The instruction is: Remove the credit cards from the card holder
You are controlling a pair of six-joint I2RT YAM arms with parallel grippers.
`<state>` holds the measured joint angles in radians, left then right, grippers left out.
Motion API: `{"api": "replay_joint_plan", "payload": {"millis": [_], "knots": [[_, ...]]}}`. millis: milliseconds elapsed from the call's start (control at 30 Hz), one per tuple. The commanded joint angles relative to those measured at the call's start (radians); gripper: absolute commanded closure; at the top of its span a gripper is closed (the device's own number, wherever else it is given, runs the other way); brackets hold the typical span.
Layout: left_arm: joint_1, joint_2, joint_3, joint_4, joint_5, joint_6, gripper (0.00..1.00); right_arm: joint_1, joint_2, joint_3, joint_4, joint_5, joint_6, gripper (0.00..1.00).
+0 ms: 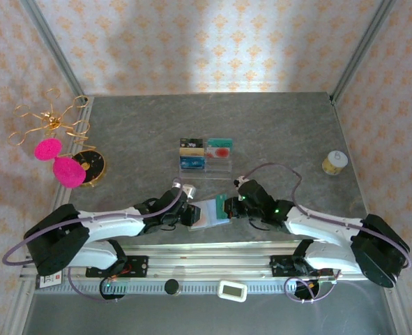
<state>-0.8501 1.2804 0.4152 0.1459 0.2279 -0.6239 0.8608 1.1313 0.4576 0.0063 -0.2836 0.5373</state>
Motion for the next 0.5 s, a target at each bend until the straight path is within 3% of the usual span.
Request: {"api": "replay_joint_plan", "payload": {"millis": [0, 200, 300, 367, 467], "knots": [[0.006, -0.058, 0.022, -0.031, -0.014, -0.012, 0.62, -0.005, -0.040, 0.050, -0.035, 0.027, -0.093, 1.00], [0.006, -0.174, 0.036, -0.084, -0.069, -0.027, 0.30, -0.005, -0.080, 0.103, -0.065, 0.043, -0.178, 1.00], [0.008, -0.243, 0.035, -0.118, -0.129, -0.028, 0.17, -0.005, -0.076, 0.163, -0.097, 0.105, -0.229, 1.00], [0.012, -0.292, 0.030, -0.132, -0.155, -0.032, 0.02, -0.005, -0.073, 0.215, -0.091, 0.158, -0.268, 1.00], [0.020, -0.346, 0.022, -0.138, -0.166, -0.042, 0.01, -0.008, -0.035, 0.328, -0.101, 0.233, -0.368, 1.00]]}}
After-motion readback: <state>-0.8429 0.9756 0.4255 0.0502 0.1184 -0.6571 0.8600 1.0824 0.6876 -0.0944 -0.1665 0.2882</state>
